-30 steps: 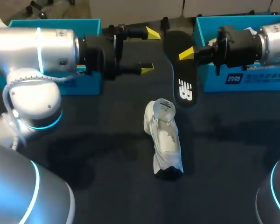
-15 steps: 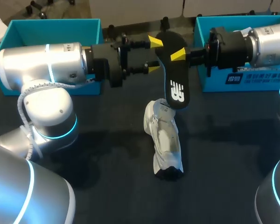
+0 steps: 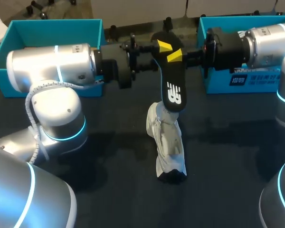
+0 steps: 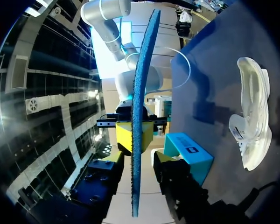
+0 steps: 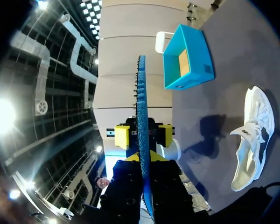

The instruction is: Take the shoe out of the shoebox, open the shoe tongue, remove and reinsert the insole, then place the shoe into the shoebox

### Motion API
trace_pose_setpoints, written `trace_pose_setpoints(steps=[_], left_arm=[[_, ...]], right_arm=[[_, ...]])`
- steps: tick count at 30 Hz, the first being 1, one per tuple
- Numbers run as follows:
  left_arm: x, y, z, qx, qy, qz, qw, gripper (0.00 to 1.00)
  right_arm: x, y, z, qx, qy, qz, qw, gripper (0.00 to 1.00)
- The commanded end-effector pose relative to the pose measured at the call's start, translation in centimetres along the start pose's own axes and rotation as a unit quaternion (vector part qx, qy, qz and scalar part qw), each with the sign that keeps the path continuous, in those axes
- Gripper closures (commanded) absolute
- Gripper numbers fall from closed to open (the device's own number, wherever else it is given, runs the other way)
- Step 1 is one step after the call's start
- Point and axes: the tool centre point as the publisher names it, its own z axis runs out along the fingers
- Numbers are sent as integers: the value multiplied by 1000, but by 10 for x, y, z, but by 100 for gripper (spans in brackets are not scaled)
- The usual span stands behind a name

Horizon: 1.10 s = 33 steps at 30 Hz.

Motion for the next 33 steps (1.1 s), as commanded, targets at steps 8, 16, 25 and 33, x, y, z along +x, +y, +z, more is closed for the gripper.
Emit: trace_pose_setpoints(steps=[8,16,25,33], left_arm=[[0,-2,3,1,-8,-5,1000,93],[4,-5,2,3,0,-26,1000,100],[9,-10,-2,12,13,-70,997,100],[19,-16,-4,23,31,-134,990,100]], right_arm=[[0,-5,0,-6,-4,-1,1000,100],[-5,-9,-4,-18,-3,1,1000,0],[-13,-30,-30,-60,-45,-69,995,0],[-18,-38,-51,-69,-127,-135,980,0]])
